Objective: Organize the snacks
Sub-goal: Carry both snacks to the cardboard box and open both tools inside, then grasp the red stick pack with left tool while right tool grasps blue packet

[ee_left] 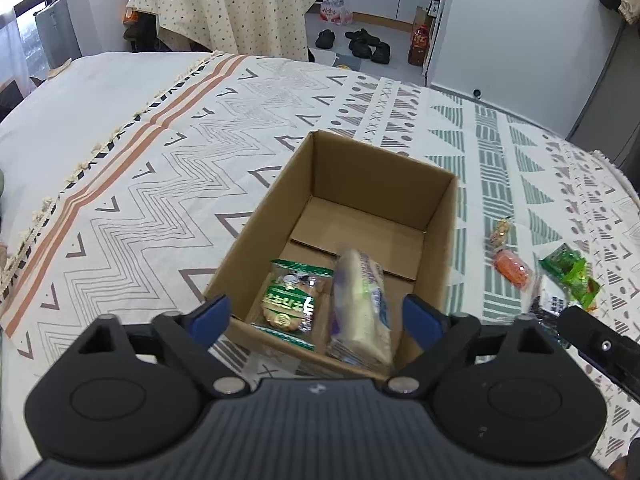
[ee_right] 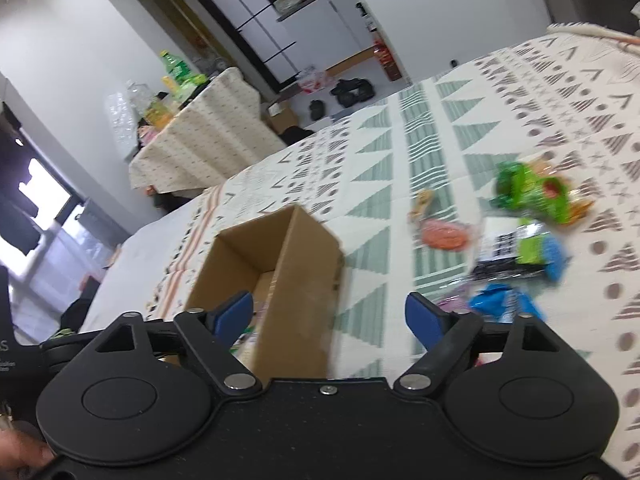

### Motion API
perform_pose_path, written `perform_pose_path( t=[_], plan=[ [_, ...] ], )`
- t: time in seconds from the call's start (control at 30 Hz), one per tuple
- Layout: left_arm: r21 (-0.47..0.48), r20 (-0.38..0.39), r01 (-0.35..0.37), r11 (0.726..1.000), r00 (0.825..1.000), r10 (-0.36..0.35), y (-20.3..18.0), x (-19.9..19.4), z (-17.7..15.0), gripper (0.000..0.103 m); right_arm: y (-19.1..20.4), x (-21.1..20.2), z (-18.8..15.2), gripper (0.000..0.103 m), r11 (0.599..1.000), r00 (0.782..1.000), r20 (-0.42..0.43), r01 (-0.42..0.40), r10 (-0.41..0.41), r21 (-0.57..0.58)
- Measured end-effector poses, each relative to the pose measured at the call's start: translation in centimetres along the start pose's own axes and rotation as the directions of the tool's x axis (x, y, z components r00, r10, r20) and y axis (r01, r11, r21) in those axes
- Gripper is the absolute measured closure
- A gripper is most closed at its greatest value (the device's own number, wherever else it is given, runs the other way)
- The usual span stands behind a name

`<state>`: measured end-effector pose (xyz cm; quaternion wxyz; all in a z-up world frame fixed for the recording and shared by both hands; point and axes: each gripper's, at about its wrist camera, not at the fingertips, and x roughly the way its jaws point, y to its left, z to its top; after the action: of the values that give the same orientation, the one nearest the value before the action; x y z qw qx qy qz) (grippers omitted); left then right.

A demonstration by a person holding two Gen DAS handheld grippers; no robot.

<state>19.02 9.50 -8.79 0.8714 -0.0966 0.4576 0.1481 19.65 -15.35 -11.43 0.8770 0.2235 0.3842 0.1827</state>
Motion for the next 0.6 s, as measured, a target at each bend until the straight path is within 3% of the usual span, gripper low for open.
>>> perform_pose_path(
  t=[0.13, 0.3, 0.6],
  plan=[
    [-0.009, -0.001, 0.0, 1.0, 1.0, 0.0, -0.9, -0.5, -0.6, 0.0, -1.0, -1.0, 0.4, 0.012, 0.999, 0.999, -0.016, 0.048, -0.048, -0.014],
    [0.012, 0.024, 0.015, 1.0, 1.0, -0.015, -2.5, -1.7, -1.4, 0.0, -2.4, -2.6, 0.8, 0.012, 0.994, 0.994, -0.014, 0.107, -0.108, -0.032],
    [0.055, 0.054, 0.04, 0.998, 0.998, -0.043, -6.0, -3.6, -2.6, 0.0, -5.9, -4.8, 2.3, 0.005, 0.992, 0.993, 0.005, 0.12, -0.12, 0.034]
  ],
)
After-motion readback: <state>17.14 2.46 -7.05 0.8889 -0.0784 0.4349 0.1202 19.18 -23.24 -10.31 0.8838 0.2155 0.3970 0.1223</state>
